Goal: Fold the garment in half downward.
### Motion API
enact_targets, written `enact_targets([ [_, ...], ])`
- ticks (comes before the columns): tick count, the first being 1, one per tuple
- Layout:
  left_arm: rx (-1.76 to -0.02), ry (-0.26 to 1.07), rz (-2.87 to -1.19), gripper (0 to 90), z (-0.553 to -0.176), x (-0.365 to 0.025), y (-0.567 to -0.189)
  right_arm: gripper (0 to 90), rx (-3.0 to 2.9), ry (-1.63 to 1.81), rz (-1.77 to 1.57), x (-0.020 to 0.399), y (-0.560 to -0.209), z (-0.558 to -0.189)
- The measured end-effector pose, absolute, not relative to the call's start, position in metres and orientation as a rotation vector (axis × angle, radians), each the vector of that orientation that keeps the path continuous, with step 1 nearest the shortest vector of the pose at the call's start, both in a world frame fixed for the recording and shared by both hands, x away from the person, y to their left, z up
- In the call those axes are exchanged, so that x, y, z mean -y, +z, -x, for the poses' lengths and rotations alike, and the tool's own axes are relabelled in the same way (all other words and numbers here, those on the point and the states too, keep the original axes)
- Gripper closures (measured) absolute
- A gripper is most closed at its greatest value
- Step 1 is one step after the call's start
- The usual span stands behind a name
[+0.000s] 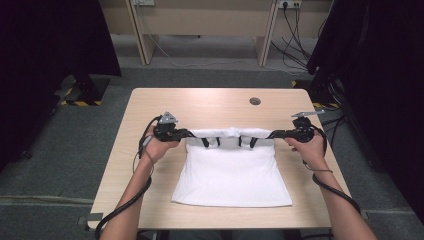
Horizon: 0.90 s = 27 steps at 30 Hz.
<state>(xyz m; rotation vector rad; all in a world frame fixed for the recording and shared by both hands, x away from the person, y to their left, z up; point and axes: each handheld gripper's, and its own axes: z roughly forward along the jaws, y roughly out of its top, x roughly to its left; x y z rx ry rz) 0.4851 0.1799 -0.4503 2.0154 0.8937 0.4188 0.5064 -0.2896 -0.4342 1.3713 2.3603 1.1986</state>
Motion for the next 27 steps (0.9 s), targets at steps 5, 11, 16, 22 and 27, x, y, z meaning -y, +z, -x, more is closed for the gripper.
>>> enact_targets([
  [5, -0.865, 0.436, -2.039, 81.7, -0.477, -0.177, -0.454, 83.1, -2.389, 1.159, -1.314, 0.287, -0.437, -0.495],
  [11, -0.832, 0.465, -2.054, 81.7, -0.466, -0.176, -0.451, 83.2, -2.403, 1.157, -1.253, 0.285, -0.435, -0.482],
  [16, -0.805, 0.478, -2.057, 81.7, -0.457, -0.175, -0.448, 83.2, -2.413, 1.156, -1.217, 0.285, -0.430, -0.472],
  [22, -0.775, 0.496, -2.055, 81.7, -0.446, -0.176, -0.442, 83.2, -2.423, 1.147, -1.179, 0.285, -0.426, -0.463],
  [27, -0.765, 0.512, -2.056, 81.7, -0.437, -0.176, -0.442, 83.2, -2.444, 1.099, -1.142, 0.284, -0.427, -0.455],
])
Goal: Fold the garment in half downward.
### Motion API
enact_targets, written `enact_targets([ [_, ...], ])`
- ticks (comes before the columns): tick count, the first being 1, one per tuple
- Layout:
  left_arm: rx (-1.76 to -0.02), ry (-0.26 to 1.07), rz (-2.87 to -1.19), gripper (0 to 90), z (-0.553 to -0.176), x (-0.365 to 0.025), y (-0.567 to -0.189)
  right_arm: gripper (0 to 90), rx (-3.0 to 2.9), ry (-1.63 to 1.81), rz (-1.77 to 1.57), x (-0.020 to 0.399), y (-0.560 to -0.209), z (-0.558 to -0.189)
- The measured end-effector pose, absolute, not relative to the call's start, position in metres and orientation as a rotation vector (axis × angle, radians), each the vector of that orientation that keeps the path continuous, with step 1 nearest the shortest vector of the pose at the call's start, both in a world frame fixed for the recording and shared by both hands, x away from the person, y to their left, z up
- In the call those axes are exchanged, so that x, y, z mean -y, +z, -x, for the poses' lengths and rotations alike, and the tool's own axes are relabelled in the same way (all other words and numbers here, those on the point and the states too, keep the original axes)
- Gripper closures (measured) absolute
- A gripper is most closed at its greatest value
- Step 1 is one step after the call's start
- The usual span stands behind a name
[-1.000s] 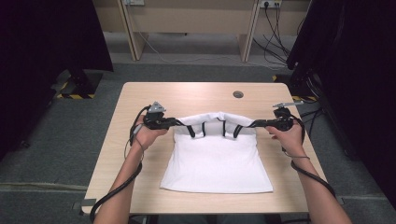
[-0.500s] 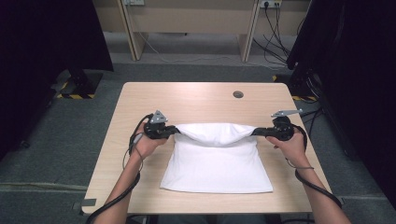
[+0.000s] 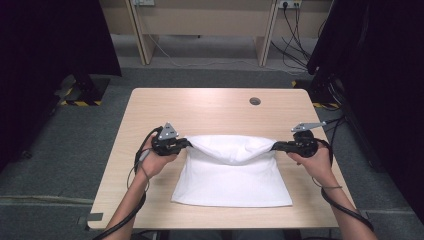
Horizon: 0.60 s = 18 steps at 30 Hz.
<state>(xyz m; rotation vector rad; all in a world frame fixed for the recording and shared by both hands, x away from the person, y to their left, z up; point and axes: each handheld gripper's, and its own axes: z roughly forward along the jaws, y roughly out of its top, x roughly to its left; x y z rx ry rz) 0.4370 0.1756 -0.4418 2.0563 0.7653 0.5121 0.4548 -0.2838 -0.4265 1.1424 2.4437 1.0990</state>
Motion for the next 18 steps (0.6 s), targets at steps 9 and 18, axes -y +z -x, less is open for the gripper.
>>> enact_targets([
  [9, -0.737, 0.515, -2.065, 81.7, -0.423, -0.176, -0.439, 83.2, -2.449, 1.106, -1.124, 0.285, -0.426, -0.447],
  [18, -0.723, 0.525, -2.066, 81.6, -0.410, -0.177, -0.438, 83.3, -2.456, 1.127, -1.106, 0.289, -0.422, -0.436],
])
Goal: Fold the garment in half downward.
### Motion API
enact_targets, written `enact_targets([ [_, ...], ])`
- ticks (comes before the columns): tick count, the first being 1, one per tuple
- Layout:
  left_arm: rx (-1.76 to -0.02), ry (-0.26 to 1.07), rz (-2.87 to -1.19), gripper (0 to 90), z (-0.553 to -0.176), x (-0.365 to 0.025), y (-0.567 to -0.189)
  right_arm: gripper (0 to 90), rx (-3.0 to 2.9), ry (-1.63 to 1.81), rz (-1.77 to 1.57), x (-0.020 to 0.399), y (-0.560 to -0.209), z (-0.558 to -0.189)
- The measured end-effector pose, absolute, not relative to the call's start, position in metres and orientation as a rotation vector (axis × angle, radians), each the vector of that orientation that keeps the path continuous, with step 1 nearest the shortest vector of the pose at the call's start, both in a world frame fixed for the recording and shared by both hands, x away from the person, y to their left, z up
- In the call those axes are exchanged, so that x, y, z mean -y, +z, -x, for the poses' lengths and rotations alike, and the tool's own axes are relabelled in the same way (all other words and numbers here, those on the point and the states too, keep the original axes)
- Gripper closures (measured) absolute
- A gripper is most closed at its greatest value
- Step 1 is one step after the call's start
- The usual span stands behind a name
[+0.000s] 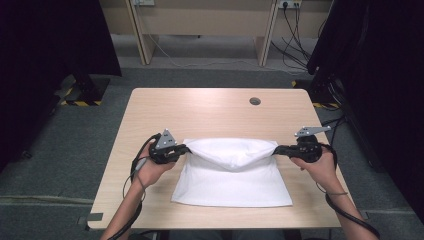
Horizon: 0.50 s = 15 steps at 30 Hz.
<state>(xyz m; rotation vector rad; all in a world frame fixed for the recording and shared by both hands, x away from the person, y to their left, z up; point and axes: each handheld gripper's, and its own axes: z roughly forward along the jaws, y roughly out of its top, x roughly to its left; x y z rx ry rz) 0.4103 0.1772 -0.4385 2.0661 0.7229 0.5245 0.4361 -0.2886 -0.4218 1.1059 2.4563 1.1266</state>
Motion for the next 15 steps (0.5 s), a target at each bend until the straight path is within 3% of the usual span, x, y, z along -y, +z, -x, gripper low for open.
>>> enact_targets([
  [15, -0.697, 0.533, -2.080, 81.6, -0.398, -0.177, -0.435, 83.3, -2.466, 1.117, -1.089, 0.290, -0.423, -0.428],
])
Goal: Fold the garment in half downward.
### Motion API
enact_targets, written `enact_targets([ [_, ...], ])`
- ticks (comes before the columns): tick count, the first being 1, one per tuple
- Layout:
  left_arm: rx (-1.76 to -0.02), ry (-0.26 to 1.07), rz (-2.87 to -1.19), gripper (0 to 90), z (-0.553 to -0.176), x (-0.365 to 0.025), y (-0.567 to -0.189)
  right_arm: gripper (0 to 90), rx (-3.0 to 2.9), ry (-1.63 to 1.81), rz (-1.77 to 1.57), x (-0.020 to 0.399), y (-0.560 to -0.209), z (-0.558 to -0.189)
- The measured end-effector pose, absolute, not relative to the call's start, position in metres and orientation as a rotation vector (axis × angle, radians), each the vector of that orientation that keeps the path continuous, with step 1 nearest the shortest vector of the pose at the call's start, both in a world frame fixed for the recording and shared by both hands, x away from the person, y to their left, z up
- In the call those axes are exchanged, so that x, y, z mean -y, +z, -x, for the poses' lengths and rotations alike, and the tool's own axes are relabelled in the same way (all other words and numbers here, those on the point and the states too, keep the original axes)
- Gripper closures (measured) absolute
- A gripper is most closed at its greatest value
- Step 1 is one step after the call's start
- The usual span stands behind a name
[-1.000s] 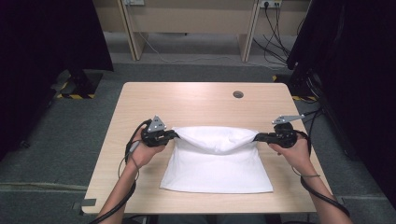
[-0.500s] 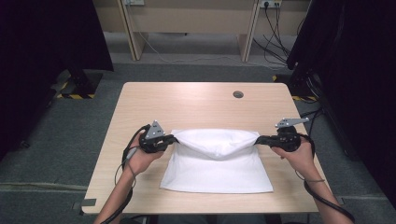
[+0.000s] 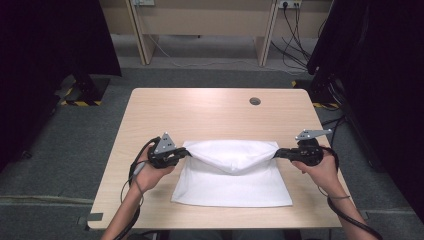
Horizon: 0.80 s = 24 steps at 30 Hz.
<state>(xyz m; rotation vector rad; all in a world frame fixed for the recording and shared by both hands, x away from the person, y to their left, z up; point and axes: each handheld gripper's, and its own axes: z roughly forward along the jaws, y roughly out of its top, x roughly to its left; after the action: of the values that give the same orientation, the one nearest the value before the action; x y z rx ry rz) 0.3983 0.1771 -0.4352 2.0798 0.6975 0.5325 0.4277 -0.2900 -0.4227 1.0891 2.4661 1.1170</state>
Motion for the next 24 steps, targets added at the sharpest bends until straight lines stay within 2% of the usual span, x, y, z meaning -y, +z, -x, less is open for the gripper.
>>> enact_targets([
  [24, -0.670, 0.535, -2.091, 81.6, -0.381, -0.180, -0.436, 83.5, -2.486, 1.133, -1.067, 0.294, -0.426, -0.411],
])
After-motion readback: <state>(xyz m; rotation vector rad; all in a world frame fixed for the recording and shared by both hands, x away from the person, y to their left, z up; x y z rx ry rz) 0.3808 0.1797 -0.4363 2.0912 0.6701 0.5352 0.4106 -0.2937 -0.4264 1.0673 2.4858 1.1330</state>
